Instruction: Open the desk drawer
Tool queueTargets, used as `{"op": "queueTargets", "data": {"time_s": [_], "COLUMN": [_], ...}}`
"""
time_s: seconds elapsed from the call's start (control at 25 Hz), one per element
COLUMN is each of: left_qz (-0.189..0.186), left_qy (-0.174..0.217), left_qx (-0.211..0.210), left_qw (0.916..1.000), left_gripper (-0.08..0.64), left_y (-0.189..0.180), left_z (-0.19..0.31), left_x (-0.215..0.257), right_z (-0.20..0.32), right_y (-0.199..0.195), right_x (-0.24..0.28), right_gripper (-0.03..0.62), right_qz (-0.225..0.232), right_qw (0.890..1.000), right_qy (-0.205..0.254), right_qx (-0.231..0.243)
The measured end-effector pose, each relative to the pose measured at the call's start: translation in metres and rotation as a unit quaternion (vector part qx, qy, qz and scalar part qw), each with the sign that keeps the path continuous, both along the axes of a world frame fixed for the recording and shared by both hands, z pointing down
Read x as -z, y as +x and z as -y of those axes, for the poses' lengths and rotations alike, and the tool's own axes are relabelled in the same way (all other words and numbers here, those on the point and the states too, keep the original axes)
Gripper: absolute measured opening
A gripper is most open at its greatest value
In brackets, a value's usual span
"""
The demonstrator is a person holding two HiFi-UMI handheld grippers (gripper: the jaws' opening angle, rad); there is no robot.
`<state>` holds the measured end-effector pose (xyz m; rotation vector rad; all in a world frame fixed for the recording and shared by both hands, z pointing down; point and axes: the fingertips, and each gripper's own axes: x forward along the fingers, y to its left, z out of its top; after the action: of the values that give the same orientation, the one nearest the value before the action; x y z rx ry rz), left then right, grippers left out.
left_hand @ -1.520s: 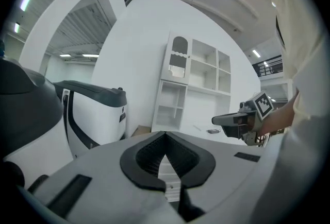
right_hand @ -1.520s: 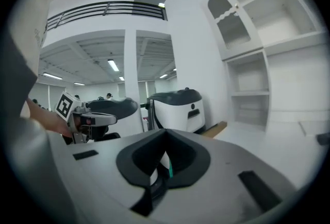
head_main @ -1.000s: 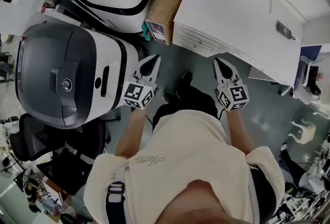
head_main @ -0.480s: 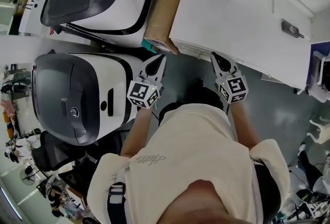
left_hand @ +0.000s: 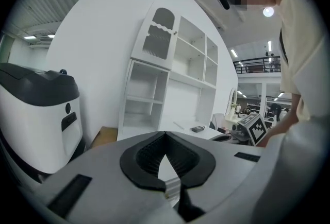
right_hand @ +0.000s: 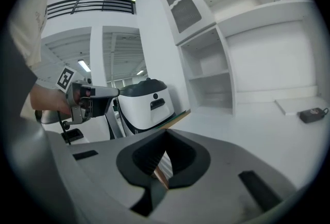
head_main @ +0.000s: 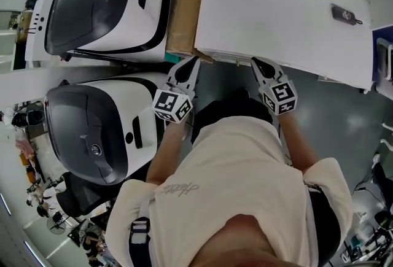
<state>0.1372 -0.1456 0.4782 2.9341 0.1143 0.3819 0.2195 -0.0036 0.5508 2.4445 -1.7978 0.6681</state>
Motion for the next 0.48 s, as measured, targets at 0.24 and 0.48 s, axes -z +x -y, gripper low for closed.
{"op": "queueTargets", "data": {"time_s": [0.24, 0.48], "left_qz": [0.027, 0.046], "left_qy": [0.003, 0.002], "left_qx": [-0.039, -0.080], "left_qw": [0.9989, 0.9957], "left_gripper": [0.000, 0.000], "left_y": [-0.001, -0.003], "left_z": [-0.006, 0.001], "left_x": [-0.012, -0.025], "right_z": [-0.008, -0.014], "right_y": [-0.007, -0.020], "right_x": [-0.006, -0.036], "right_gripper": [-0.005, -0.005], "right_qz": [0.012, 0.051], "right_qw": [0.999, 0.994], "right_qy": [-0.027, -0.077], "right_qx": [-0.021, -0.059]}}
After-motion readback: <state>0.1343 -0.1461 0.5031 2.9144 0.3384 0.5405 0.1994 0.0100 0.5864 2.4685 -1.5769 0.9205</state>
